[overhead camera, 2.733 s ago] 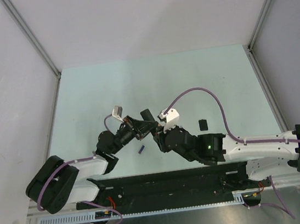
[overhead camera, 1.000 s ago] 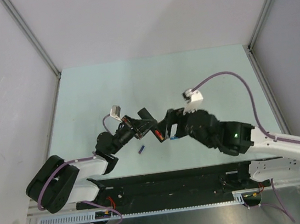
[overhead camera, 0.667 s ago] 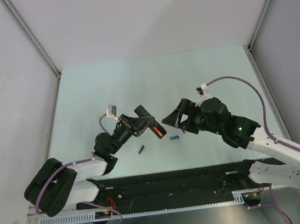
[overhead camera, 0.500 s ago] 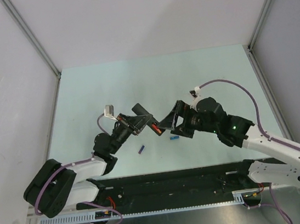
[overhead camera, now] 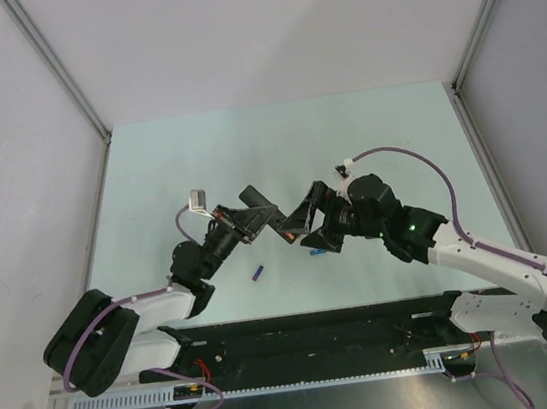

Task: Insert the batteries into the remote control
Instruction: Load the battery into the remote control.

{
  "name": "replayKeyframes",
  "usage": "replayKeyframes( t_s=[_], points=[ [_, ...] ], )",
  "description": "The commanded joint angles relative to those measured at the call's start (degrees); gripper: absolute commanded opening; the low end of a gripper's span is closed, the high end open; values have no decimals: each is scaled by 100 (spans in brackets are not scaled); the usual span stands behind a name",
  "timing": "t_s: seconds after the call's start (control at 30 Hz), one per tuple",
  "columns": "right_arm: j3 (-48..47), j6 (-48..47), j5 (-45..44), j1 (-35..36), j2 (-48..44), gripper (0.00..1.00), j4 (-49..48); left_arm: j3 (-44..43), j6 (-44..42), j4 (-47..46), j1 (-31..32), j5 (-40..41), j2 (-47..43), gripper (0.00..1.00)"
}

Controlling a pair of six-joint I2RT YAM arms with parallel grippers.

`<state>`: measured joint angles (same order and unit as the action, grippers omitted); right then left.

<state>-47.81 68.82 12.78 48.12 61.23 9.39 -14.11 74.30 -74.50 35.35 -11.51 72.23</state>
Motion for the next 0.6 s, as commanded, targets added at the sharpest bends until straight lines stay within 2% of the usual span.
replayKeyframes(
  t_s=[0.0, 0.2, 0.57],
  points=[
    [-44, 97, -126, -48, 99, 94, -314, -22, -223, -715, -2, 166, -156, 0],
    [-44, 79, -223, -74, 266, 88, -359, 110, -241, -724, -2, 237, -279, 0],
    [-53, 132, -267, -75, 442, 84, -534, 136, -223, -741, 24, 245, -279, 0]
  ],
)
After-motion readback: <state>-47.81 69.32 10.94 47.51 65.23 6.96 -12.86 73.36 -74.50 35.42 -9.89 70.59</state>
